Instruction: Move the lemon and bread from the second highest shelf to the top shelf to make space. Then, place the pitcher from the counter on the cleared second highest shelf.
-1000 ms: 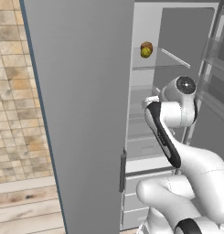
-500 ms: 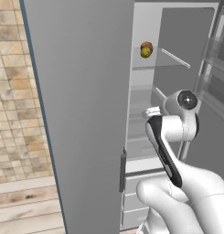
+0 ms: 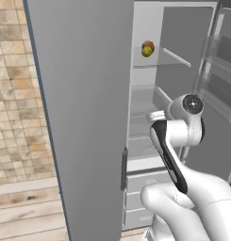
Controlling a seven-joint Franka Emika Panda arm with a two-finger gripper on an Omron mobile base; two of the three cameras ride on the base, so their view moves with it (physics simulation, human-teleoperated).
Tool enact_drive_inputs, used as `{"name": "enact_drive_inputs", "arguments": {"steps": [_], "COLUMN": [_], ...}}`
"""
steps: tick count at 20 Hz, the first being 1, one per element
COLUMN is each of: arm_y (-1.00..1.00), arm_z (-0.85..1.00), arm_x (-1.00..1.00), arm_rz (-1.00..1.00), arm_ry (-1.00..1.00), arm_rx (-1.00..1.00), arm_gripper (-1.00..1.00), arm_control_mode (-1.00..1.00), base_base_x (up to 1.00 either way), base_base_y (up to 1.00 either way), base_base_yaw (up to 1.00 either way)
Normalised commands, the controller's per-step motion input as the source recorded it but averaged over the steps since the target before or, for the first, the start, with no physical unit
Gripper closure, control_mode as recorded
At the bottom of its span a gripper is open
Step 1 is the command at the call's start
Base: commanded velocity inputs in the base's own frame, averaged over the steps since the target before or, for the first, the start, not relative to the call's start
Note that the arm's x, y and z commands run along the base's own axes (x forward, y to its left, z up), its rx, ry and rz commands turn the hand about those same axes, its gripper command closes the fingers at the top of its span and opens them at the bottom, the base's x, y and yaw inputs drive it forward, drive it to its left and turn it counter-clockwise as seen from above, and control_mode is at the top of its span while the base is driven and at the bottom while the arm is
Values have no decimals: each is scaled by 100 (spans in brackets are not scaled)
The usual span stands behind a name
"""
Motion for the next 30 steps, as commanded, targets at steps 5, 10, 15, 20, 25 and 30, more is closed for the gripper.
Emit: {"name": "enact_drive_inputs", "arguments": {"steps": [5, 10, 15, 20, 25, 30], "arm_y": [0, 0, 0, 0, 0, 0], "arm_z": [0, 0, 0, 0, 0, 0], "arm_x": [0, 0, 0, 0, 0, 0], "arm_rz": [0, 0, 0, 0, 0, 0], "arm_ry": [0, 0, 0, 0, 0, 0], "arm_rx": [0, 0, 0, 0, 0, 0], "arm_gripper": [-100, -100, -100, -100, -100, -100], "arm_control_mode": [100, 100, 100, 100, 100, 100], "base_base_x": [-99, -91, -93, -74, -32, -2], "base_base_y": [34, 66, 84, 49, 0, -6], "base_base_yaw": [-11, -23, -23, -34, -59, -62]}}
